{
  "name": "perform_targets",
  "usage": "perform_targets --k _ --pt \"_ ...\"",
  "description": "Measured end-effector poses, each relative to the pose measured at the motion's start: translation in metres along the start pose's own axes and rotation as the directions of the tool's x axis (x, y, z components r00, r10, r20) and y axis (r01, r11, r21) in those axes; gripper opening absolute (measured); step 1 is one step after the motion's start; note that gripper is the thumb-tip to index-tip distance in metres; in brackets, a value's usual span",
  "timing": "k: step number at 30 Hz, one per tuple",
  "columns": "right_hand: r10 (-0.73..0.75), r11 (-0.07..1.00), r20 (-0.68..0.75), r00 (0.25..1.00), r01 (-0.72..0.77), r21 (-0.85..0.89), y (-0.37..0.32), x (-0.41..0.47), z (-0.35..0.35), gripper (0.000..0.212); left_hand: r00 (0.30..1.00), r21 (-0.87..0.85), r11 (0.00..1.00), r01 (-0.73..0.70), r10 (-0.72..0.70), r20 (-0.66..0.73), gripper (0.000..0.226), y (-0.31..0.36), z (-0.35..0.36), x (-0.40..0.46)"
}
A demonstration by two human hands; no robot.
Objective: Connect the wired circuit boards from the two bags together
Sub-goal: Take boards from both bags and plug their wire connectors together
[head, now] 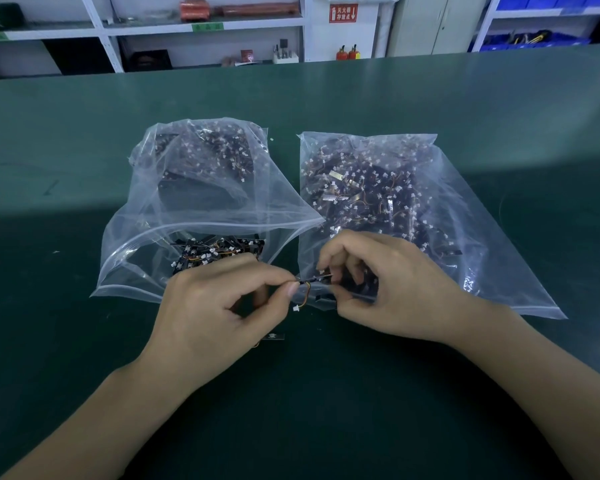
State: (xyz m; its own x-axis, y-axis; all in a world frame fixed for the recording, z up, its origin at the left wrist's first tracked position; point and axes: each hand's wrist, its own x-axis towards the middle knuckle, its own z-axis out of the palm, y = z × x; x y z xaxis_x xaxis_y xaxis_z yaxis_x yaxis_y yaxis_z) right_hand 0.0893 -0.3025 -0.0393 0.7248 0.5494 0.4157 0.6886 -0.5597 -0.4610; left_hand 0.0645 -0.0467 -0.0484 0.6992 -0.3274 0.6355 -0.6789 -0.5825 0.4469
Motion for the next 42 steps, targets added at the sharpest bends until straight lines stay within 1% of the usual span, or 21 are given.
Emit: perform_targets --k 2,4,8,12,17,21,24,26,28,30,32,34,36,39,42 --pt "0.008 0.999 0.003 1.0 -0.008 -0.035 0.001 0.0 0.0 0.034 1.0 0.0 1.0 -0.006 0.006 -0.009 0.007 0.0 -0.001 0.001" --pt "0.013 1.0 -0.01 1.0 -0.014 -0.028 0.003 0.001 -0.001 0.03 1.0 -0.004 1.0 -0.02 0.02 -0.012 0.005 0.0 -0.001 0.001" --pt "0.004 1.0 -0.087 0.996 -0.004 0.001 0.005 0.001 -0.001 0.027 0.999 0.012 0.999 -0.044 0.044 -0.006 0.005 -0.001 -0.001 0.0" --pt "-0.015 1.0 -0.119 0.993 0.017 0.013 0.005 0.001 -0.001 0.026 0.993 0.113 0.987 -0.114 0.116 -0.006 0.008 0.002 0.004 0.003" --pt "-0.029 0.996 -0.146 0.989 0.041 0.079 0.001 0.002 -0.002 0.026 0.977 0.284 0.939 -0.193 0.21 -0.029 0.013 0.005 0.015 0.012" --pt "-0.018 0.99 -0.149 0.989 0.038 0.134 -0.003 0.002 -0.001 0.025 0.968 0.386 0.889 -0.246 0.243 0.056 0.012 0.005 0.019 0.011" --pt "-0.007 0.988 -0.14 0.99 0.029 0.155 -0.004 0.001 0.0 0.024 0.956 0.387 0.874 -0.293 0.265 0.126 0.02 0.008 0.021 0.009" --pt "0.001 0.989 -0.139 0.99 0.02 0.148 -0.003 0.001 0.001 0.026 0.953 0.386 0.873 -0.299 0.255 0.161 0.028 0.01 0.023 0.008" --pt "0.004 0.989 -0.128 0.992 0.014 0.144 -0.002 0.001 0.002 0.025 0.957 0.398 0.872 -0.287 0.239 0.166 0.034 0.01 0.025 0.008" --pt "0.002 0.989 -0.113 0.994 0.015 0.148 -0.003 0.001 0.002 0.018 0.962 0.385 0.883 -0.269 0.23 0.145 0.031 0.01 0.025 0.007" --pt "0.011 0.988 -0.107 0.994 0.005 0.153 -0.002 0.001 0.002 0.016 0.973 0.32 0.919 -0.23 0.206 0.106 0.024 0.008 0.022 0.007" --pt "0.018 0.989 -0.1 0.995 -0.003 0.146 -0.001 0.002 0.001 0.017 0.988 0.194 0.969 -0.151 0.141 0.064 0.02 0.005 0.017 0.006" --pt "0.009 0.993 -0.082 0.997 0.0 0.119 0.0 0.002 0.001 0.014 0.995 0.11 0.99 -0.087 0.08 0.066 0.024 -0.001 0.007 0.006" --pt "0.0 0.995 -0.038 0.999 0.003 0.099 -0.001 0.001 0.002 0.011 0.978 0.165 0.983 -0.078 0.043 0.205 0.042 -0.011 -0.012 0.007" --pt "-0.002 0.996 -0.005 1.0 0.002 0.086 -0.003 0.001 0.002 0.014 0.938 0.184 0.981 -0.064 -0.004 0.348 0.045 -0.018 -0.025 0.006"
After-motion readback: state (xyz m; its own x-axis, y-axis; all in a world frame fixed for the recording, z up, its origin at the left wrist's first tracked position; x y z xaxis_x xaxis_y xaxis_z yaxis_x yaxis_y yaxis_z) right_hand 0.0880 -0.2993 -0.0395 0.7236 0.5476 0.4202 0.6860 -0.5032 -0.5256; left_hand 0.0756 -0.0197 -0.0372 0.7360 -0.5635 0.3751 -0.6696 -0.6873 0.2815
